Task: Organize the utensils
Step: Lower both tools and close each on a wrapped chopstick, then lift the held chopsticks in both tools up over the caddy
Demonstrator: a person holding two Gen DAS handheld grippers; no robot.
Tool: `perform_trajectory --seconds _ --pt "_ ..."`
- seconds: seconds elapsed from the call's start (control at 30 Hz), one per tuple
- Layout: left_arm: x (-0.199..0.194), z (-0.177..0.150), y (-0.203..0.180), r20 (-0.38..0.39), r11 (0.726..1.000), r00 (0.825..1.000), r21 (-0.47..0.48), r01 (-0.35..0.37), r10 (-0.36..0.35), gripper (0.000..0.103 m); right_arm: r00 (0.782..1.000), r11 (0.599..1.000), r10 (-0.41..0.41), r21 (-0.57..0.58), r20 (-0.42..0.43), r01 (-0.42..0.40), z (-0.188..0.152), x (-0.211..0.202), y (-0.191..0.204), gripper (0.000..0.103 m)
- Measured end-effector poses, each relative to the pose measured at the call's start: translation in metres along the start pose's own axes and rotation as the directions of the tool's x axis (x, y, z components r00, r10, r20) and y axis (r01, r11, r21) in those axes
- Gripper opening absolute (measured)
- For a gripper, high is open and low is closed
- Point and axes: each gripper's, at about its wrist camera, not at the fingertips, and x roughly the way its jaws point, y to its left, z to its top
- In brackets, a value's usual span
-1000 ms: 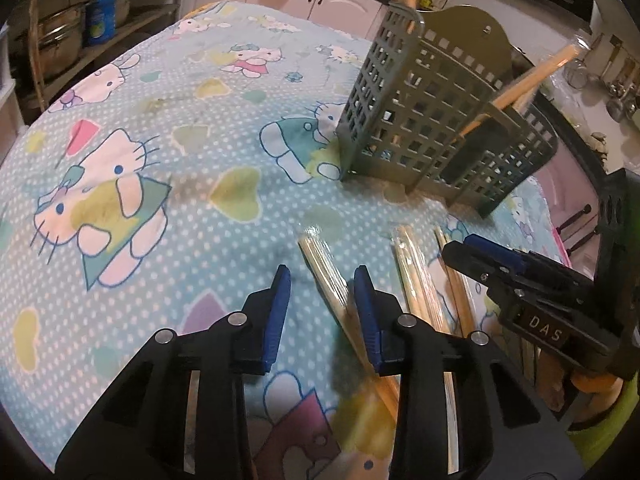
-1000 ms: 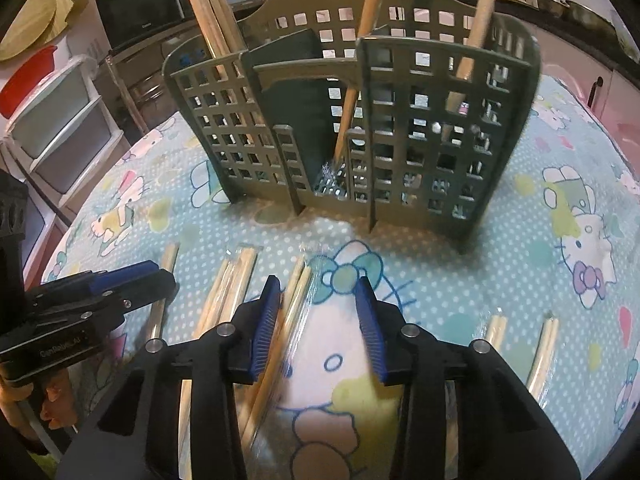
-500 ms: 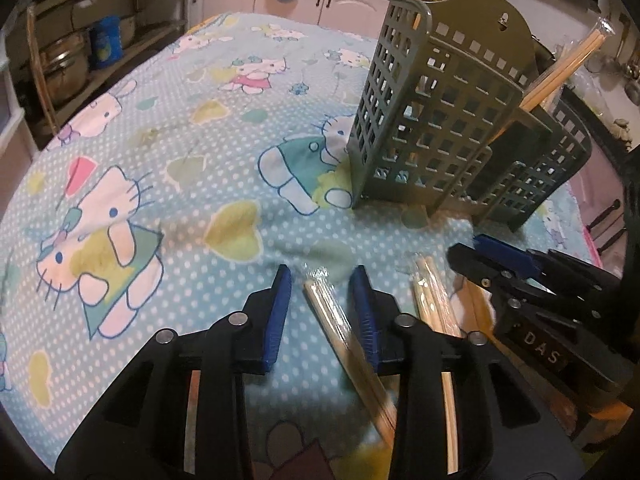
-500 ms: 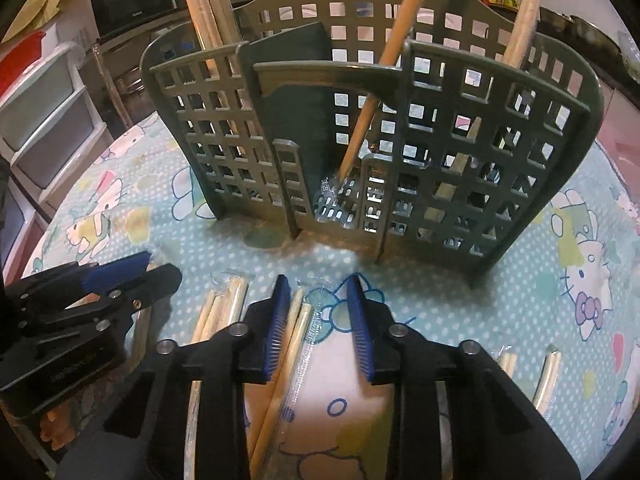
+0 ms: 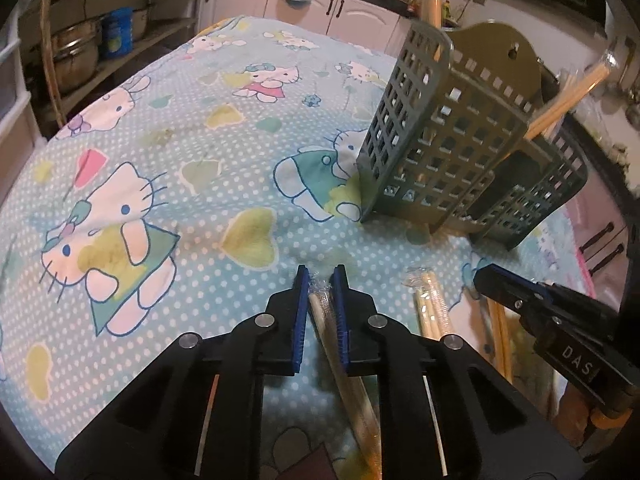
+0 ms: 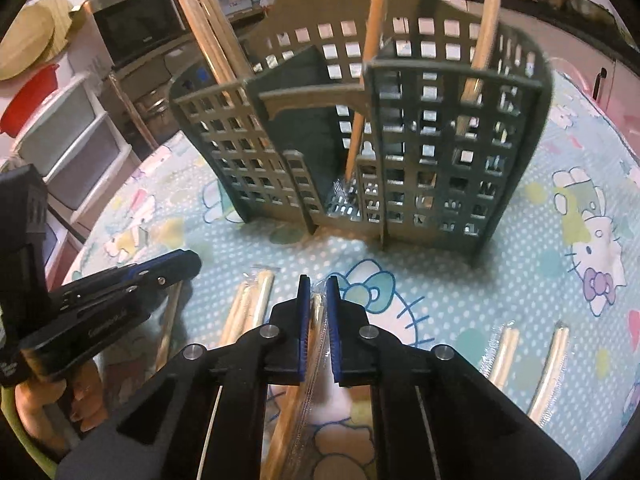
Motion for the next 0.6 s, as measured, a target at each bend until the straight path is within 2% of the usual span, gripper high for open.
perform_trajectory --seconds 0.3,0.6 --pt "-0.034 0.007 -0.004 0.079 0.999 0.996 -0.014 0.046 -0.044 0.006 0.996 0.999 0.034 -0.003 0.085 -0.034 0.007 -0.04 0.001 0.008" --pt "-0.071 0.02 -0.019 0.168 0.997 0.983 0.005 0.077 -0.076 0.005 0.969 0.999 0.022 -0.041 0.247 -0.013 0.014 -0.09 0.004 0.008"
